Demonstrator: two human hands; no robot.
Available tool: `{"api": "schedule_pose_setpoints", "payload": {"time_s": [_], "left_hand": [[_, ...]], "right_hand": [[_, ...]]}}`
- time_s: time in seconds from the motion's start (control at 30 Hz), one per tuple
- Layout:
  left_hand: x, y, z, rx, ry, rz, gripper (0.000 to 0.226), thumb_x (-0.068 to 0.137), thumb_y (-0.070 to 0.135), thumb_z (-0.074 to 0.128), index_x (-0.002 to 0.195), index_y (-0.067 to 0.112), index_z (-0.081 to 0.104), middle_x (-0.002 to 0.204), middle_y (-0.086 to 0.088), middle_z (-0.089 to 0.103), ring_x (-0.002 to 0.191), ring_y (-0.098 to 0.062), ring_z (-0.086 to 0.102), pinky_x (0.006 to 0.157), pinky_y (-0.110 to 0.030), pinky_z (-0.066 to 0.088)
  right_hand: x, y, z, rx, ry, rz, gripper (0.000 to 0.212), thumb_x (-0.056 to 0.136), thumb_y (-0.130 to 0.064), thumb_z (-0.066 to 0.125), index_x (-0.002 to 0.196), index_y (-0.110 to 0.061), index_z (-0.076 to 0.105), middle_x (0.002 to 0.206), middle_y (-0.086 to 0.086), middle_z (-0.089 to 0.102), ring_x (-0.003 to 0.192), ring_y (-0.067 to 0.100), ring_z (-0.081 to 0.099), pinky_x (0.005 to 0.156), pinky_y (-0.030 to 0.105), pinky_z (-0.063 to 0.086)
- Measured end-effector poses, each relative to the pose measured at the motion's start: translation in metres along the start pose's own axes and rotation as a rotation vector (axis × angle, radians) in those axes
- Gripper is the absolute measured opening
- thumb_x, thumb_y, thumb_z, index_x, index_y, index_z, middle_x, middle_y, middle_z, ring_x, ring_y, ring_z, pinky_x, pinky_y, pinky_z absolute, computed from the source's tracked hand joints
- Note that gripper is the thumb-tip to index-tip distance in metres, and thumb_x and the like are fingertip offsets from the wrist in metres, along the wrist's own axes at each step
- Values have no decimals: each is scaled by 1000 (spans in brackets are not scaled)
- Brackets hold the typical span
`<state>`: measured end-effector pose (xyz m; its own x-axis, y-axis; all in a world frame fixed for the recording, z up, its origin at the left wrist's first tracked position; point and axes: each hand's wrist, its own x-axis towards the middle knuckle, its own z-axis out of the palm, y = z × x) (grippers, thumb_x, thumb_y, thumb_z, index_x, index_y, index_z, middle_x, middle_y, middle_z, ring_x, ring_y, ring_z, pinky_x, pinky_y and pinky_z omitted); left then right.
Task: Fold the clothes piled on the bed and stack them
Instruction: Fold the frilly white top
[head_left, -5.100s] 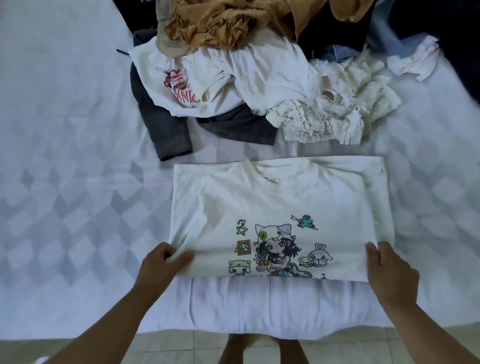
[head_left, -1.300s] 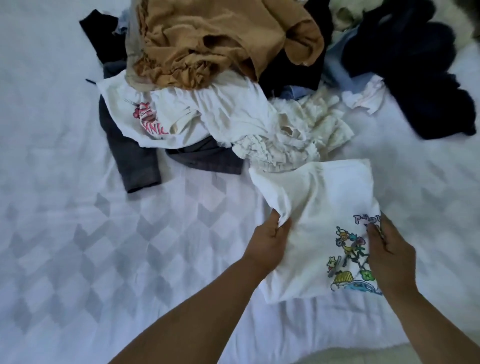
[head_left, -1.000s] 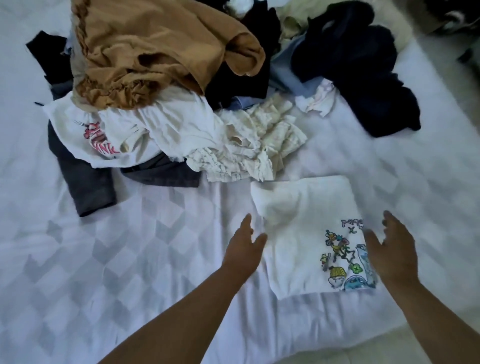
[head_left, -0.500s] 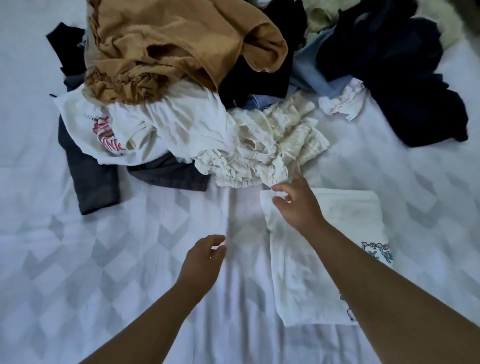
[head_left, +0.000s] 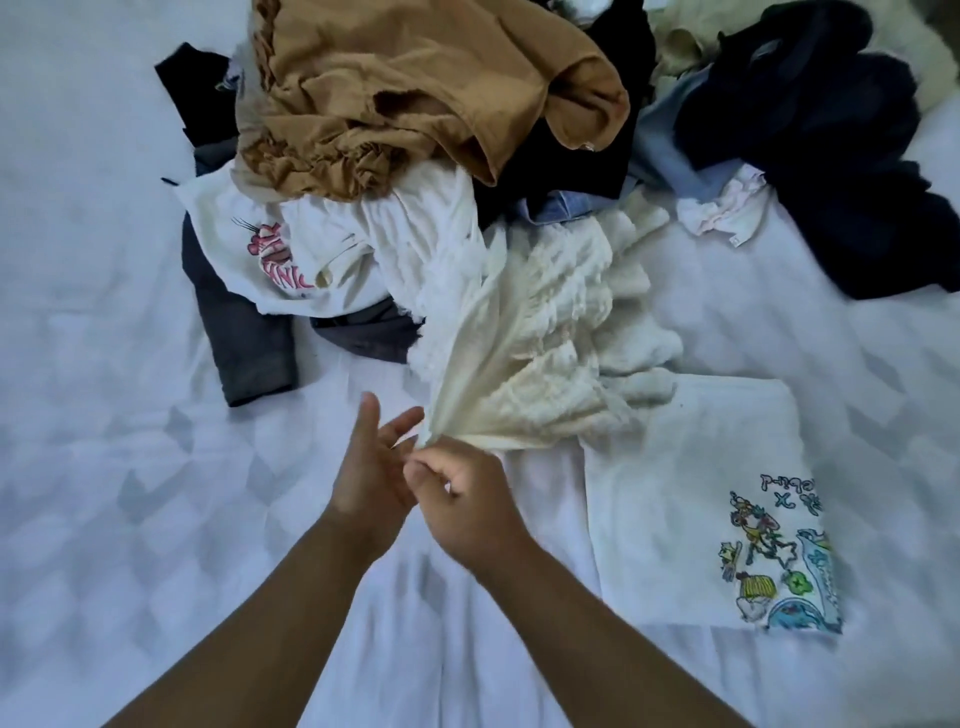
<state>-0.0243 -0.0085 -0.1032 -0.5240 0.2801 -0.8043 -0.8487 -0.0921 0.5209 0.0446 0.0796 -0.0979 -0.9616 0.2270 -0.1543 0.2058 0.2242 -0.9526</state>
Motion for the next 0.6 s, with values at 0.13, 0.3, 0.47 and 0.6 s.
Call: {"api": "schedule_pose_setpoints", "payload": {"time_s": [0.13,0.3,0.47,0.6], "left_hand": [[-18,12,-17,393,-107,11,32,91,25,58,115,3,62,99,-15,71,86,-25,69,70,-28,56],[-32,7,-56,796,178,224,14,98,17,43,100,15,57,95,-10,65,80,-25,61,62,-32,49],[-45,-7,-150,1349,291,329,8,98,20,40,96,13,44,78,-10,58,72,-29,57,67,-39,48],[-63,-7,-226,1550,483,176,13,99,24,37,109,19,44,90,-9,61,78,-28,55,72,-34,45]], "right_hand": [[-29,-5,26,-51,-74,-45,27,87,-16,47,71,2,60,69,8,58,66,14,50,64,26,42],[-57,-11,55,-116,-127,-66,27,86,-27,46,81,-9,65,84,0,66,80,10,59,73,24,45],[-64,-10,66,-132,8,-9,28,83,-32,47,76,-10,62,78,-3,60,75,7,56,67,20,43],[-55,-4,68,-237,76,70,26,82,-40,47,68,-21,55,65,-11,52,62,6,52,57,20,39]]}}
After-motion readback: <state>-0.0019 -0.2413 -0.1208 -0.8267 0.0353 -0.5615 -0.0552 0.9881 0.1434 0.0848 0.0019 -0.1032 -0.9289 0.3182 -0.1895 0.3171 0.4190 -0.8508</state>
